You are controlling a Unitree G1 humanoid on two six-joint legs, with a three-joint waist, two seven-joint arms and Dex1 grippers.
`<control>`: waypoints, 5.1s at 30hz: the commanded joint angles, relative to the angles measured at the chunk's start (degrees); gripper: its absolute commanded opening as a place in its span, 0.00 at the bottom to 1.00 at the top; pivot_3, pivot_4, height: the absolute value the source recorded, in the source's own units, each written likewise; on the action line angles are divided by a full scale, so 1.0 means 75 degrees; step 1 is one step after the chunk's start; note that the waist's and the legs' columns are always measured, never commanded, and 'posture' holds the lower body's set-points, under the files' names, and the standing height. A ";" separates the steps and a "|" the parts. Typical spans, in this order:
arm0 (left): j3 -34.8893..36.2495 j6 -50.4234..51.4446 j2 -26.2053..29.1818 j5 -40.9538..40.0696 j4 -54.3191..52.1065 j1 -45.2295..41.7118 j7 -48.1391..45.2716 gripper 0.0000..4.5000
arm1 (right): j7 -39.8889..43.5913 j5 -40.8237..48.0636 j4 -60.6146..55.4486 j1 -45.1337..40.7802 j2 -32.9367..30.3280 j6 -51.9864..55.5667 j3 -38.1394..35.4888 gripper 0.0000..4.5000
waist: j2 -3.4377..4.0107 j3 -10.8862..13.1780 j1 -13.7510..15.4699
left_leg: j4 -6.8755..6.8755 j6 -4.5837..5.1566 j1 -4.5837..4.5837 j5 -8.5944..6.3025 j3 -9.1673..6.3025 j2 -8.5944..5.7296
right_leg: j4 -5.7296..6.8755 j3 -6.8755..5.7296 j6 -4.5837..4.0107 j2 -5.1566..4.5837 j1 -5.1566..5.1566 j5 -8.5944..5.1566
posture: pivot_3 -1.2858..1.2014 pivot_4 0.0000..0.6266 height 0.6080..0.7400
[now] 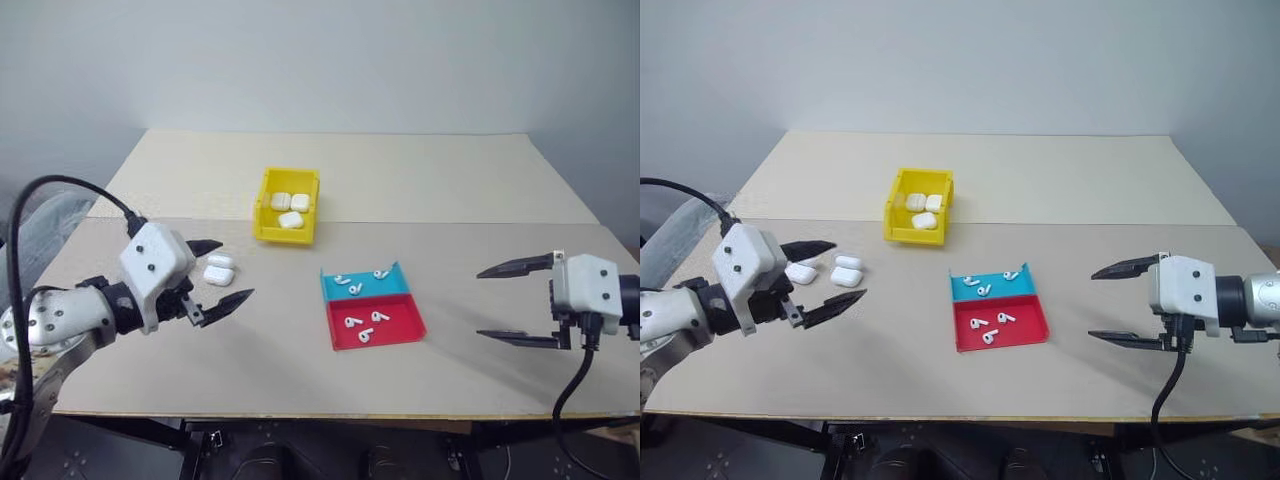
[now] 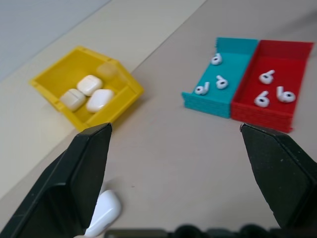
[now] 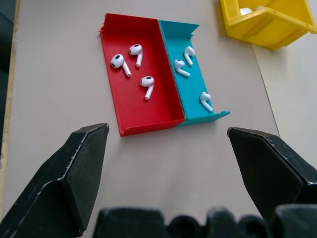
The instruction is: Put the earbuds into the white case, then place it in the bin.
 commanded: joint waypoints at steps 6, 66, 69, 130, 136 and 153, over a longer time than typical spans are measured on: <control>-0.2654 0.3706 0.0991 0.0587 0.2573 -0.3728 0.0588 1.00 | -0.0191 0.0007 -0.0126 -0.0162 -0.0030 0.0164 0.0151 0.99 | -0.0003 0.0001 0.0005 | -0.0001 -0.0003 0.0002 0.0002 0.0008 -0.0010 | 0.0000 -0.0006 0.0008 0.0000 0.0004 -0.0003 | 0.52 0.24 1.00; -0.4915 -0.0369 -0.2015 0.6367 1.5364 -0.8555 -0.2710 1.00 | -0.1330 -0.0517 -0.0279 -0.0099 0.0148 0.0902 0.0777 0.99 | -0.0037 0.0021 -0.0022 | 0.0036 -0.0012 -0.0050 0.0008 0.0031 -0.0008 | 0.0017 -0.0013 0.0016 -0.0005 -0.0029 -0.0006 | 0.52 0.24 1.00; -0.4796 -0.0408 -0.2040 0.6386 1.5376 -0.8559 -0.2661 1.00 | -0.1345 -0.0531 -0.0272 -0.0114 0.0163 0.0903 0.0780 0.99 | -0.0037 0.0021 -0.0023 | 0.0036 -0.0012 -0.0050 0.0009 0.0030 -0.0008 | 0.0017 -0.0014 0.0016 -0.0005 -0.0029 -0.0006 | 0.52 0.24 1.00; -0.1800 -0.7230 -0.3901 0.2024 0.4108 -0.0106 -0.4149 0.62 | 0.1431 -0.2619 -0.0515 -0.5453 0.1081 0.1650 0.5673 1.00 | 0.0006 -0.0005 -0.0088 | 0.0084 0.0026 -0.0044 -0.0016 0.0017 0.0006 | 0.0029 -0.0006 0.0009 -0.0006 -0.0018 -0.0006 | 0.52 0.24 1.00; -0.2129 -0.7464 -0.4003 0.2176 0.3803 0.0409 -0.3716 0.62 | 0.1015 -0.3581 -0.0096 -0.5624 0.1672 0.2208 0.6227 0.74 | 0.0007 -0.0006 -0.0061 | 0.0083 0.0027 -0.0049 -0.0016 0.0024 0.0006 | 0.0029 -0.0012 0.0009 -0.0006 -0.0021 -0.0006 | 0.52 0.24 1.00; -0.2596 -0.7261 -0.3866 0.2234 0.3541 0.0211 -0.2955 0.62 | 0.0266 -0.4658 -0.0159 -0.5225 0.2327 0.3543 0.6591 0.61 | 0.0009 -0.0007 -0.0048 | 0.0080 0.0028 -0.0049 -0.0016 0.0023 0.0005 | 0.0029 -0.0015 0.0008 -0.0006 -0.0022 -0.0006 | 0.52 0.24 1.00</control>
